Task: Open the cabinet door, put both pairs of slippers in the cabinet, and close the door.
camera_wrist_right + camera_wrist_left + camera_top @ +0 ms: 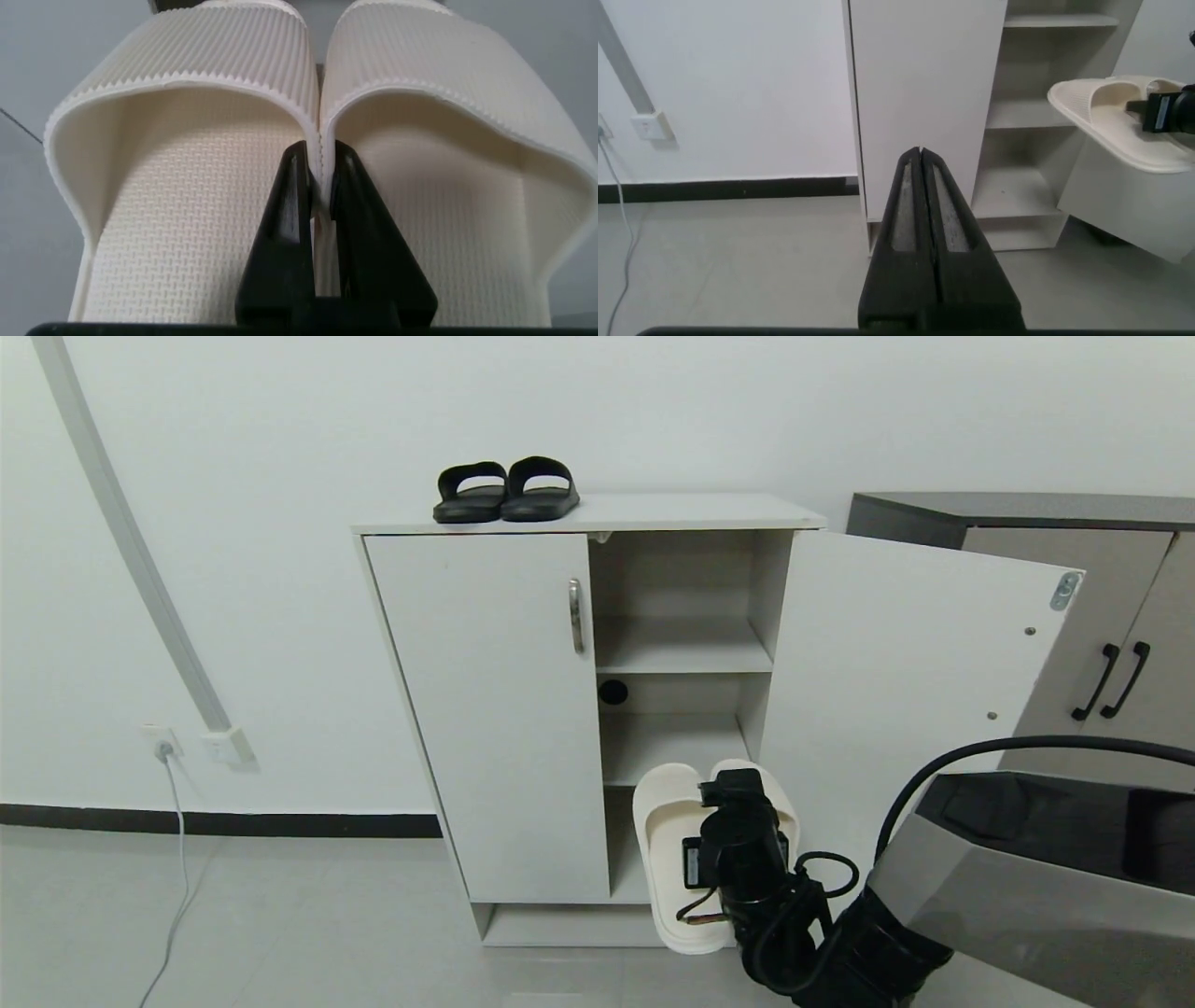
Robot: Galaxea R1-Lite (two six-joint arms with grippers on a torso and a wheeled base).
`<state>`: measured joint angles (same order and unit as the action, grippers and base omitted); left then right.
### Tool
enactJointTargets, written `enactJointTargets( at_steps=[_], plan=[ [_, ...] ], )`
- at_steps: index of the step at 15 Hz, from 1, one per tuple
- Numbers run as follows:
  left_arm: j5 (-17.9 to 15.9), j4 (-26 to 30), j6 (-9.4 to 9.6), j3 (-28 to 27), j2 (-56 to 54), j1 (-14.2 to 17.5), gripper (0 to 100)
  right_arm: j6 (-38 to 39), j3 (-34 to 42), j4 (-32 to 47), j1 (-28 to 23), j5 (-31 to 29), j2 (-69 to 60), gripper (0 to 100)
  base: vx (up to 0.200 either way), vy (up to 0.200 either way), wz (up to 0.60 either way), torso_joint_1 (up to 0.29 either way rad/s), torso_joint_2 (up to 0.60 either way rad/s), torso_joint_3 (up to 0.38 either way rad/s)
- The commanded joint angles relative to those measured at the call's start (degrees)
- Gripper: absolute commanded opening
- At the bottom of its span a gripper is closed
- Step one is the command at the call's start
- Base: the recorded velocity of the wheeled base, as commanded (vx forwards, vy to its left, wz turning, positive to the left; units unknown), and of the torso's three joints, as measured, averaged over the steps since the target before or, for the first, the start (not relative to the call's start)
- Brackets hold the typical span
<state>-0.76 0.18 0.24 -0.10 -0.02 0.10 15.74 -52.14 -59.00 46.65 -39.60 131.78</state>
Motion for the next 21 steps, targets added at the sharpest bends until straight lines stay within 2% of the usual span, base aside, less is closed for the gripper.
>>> enactJointTargets(
  at_steps=[1, 9, 16, 19, 21],
  plan=[
    [0.0, 0.0, 0.02, 0.0, 0.1, 0.0, 0, 0.0, -0.2, 0.0, 0.1, 0.0, 0.3, 0, 0.000, 0.000, 0.00, 0.000, 0.00, 0.000],
    [-0.2, 0.1, 0.11, 0.0, 0.1, 0.0, 0, 0.1, -2.3, 0.0, -1.0, 0.8, 4.5, 0, 0.000, 0.000, 0.00, 0.005, 0.00, -0.171],
    [0.0, 0.0, 0.20, 0.0, 0.1, 0.0, 0, -0.1, -8.1, -2.6, -2.2, 0.3, 12.7, 0, 0.000, 0.000, 0.00, 0.003, 0.00, -0.129],
    [0.0, 0.0, 0.20, 0.0, 0.1, 0.0, 0, -3.5, -7.8, -9.8, -2.2, -0.8, 13.7, 0, 0.000, 0.000, 0.00, 0.000, 0.00, 0.000],
    [0.0, 0.0, 0.11, 0.0, 0.1, 0.0, 0, -11.3, -7.9, -21.8, -2.6, -3.2, 16.2, 0, 0.000, 0.000, 0.00, 0.000, 0.00, 0.000]
  ],
)
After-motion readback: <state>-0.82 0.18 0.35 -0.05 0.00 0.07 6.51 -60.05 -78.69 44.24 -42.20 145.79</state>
